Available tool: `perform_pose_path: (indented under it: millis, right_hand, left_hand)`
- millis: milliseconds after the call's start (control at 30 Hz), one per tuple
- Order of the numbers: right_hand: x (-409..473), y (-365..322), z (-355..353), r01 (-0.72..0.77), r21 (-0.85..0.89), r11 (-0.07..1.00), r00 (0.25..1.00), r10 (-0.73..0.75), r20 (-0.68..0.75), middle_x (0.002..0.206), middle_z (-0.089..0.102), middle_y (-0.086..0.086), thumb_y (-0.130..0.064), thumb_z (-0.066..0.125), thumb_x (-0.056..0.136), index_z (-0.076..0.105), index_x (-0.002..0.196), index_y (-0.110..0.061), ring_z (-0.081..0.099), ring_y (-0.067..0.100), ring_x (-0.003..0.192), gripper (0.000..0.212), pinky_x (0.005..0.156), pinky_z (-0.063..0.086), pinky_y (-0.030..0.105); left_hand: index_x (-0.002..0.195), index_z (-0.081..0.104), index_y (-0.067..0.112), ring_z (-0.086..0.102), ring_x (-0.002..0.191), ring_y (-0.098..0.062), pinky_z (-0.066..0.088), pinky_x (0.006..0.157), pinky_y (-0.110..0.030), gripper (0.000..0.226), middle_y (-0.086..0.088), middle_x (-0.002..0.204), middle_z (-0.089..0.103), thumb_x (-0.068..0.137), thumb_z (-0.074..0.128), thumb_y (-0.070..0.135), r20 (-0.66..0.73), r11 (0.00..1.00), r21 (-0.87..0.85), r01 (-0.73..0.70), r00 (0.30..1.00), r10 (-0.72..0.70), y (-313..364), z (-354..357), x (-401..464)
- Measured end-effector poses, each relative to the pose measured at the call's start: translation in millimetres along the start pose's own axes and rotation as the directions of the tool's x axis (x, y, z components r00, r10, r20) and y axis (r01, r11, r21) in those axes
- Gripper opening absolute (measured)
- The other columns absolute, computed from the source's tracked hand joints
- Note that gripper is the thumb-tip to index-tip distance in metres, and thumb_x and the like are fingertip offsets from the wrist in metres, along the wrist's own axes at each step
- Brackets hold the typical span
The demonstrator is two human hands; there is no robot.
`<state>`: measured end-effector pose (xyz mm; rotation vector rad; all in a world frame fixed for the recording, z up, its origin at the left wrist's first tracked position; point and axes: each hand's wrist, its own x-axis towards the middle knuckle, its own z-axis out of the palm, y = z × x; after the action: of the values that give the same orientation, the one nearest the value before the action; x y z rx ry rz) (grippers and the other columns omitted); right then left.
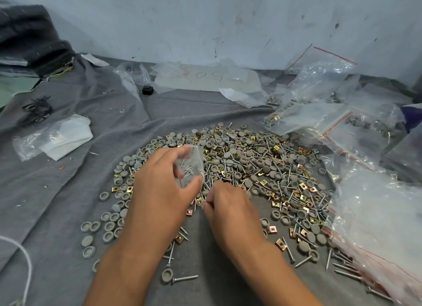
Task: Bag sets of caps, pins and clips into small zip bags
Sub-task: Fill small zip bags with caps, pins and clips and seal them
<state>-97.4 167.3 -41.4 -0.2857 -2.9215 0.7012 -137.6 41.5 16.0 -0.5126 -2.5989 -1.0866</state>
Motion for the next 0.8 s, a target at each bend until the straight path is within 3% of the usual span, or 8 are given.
perform_pose_path:
  millis: [133, 200, 267, 333, 467, 533, 667, 800]
  right_hand:
    - [-1.7, -2.2, -6.0, 0.003, -0.104, 0.995, 1.0, -0.005, -0.022, 0.103, 0.064, 0.003, -0.024, 0.048, 0.102, 0.048, 0.105, -0.018, 0.05, 0.025, 0.092, 0.007, 0.069, 0.029, 0.032]
    - [-4.8, 7.6, -12.3, 0.012, -0.089, 0.996, 1.0, -0.014, -0.016, 0.096, 0.063, 0.002, -0.029, 0.05, 0.101, 0.044, 0.097, -0.019, 0.055, 0.026, 0.09, 0.013, 0.068, 0.034, 0.035]
    - [-6.0, 18.5, -22.3, -0.015, 0.078, 0.997, 1.0, 0.017, -0.024, 0.087, 0.062, -0.005, -0.03, 0.056, 0.1, 0.047, 0.091, -0.021, 0.059, 0.016, 0.081, 0.016, 0.068, 0.046, 0.036]
    - [-4.9, 23.8, -34.3, -0.008, 0.319, 0.948, 0.996, 0.037, -0.086, 0.079, 0.064, -0.007, -0.03, 0.065, 0.097, 0.054, 0.086, -0.028, 0.06, 0.006, 0.074, 0.016, 0.064, 0.05, 0.024]
    - [-2.3, 15.8, -57.1, 0.261, 0.568, 0.781, 0.938, -0.064, -0.342, 0.082, 0.069, -0.009, -0.024, 0.073, 0.093, 0.062, 0.087, -0.03, 0.066, 0.011, 0.072, 0.015, 0.061, 0.053, 0.026]
    - [-2.6, 10.4, -59.2, 0.357, 0.549, 0.756, 0.908, -0.145, -0.392, 0.085, 0.069, -0.011, -0.019, 0.074, 0.092, 0.064, 0.09, -0.026, 0.068, 0.012, 0.074, 0.012, 0.061, 0.055, 0.026]
    - [-2.8, 7.7, -53.4, 0.418, 0.362, 0.833, 0.873, -0.259, -0.412, 0.083, 0.068, -0.015, -0.012, 0.077, 0.087, 0.069, 0.09, -0.016, 0.065, 0.002, 0.079, 0.009, 0.069, 0.05, 0.013]
    - [-2.9, 9.6, -52.5, 0.427, 0.235, 0.873, 0.858, -0.309, -0.41, 0.085, 0.068, -0.01, -0.01, 0.08, 0.086, 0.07, 0.089, -0.014, 0.063, 0.003, 0.08, 0.011, 0.073, 0.048, 0.015]
  left_hand:
    - [0.126, 0.065, 0.023, 0.055, 0.078, 0.002, 0.034, 0.078, 0.0, 0.054, 0.016, 0.093, 0.057, 0.076, 0.083, 0.021, 0.001, 1.0, 0.001, 0.0, 1.0, 0.0, -0.7, -0.2, -0.3]
    - [0.127, 0.065, 0.024, 0.054, 0.078, 0.003, 0.034, 0.078, 0.0, 0.054, 0.018, 0.092, 0.056, 0.076, 0.083, 0.022, 0.002, 1.0, 0.008, 0.002, 1.0, -0.002, -1.3, -0.6, -0.3]
    - [0.126, 0.065, 0.024, 0.053, 0.077, 0.003, 0.033, 0.078, 0.0, 0.053, 0.019, 0.092, 0.054, 0.076, 0.083, 0.023, 0.006, 1.0, 0.021, -0.004, 1.0, 0.004, -2.2, -0.4, -0.1]
    - [0.125, 0.065, 0.025, 0.053, 0.078, 0.002, 0.033, 0.079, 0.001, 0.052, 0.02, 0.092, 0.053, 0.076, 0.083, 0.024, 0.018, 0.999, 0.041, -0.009, 1.0, 0.009, -2.1, 1.0, -0.5]
    - [0.124, 0.064, 0.025, 0.049, 0.08, 0.0, 0.033, 0.078, 0.001, 0.053, 0.02, 0.097, 0.051, 0.074, 0.084, 0.025, 0.065, 0.997, 0.056, -0.06, 0.996, 0.056, 1.1, 7.5, -2.2]
    - [0.123, 0.064, 0.024, 0.045, 0.082, 0.0, 0.033, 0.081, -0.003, 0.056, 0.021, 0.097, 0.048, 0.071, 0.086, 0.024, 0.087, 0.994, 0.046, -0.095, 0.992, 0.091, 3.3, 11.1, -3.2]
    - [0.123, 0.065, 0.019, 0.047, 0.083, -0.002, 0.042, 0.085, -0.019, 0.056, 0.019, 0.102, 0.051, 0.07, 0.085, 0.018, 0.098, 0.991, 0.031, -0.13, 0.987, 0.126, 6.2, 15.2, -5.3]
    - [0.125, 0.064, 0.022, 0.045, 0.084, 0.0, 0.037, 0.084, -0.016, 0.057, 0.021, 0.104, 0.05, 0.072, 0.085, 0.019, 0.1, 0.99, 0.036, -0.137, 0.986, 0.133, 6.0, 17.0, -5.7]
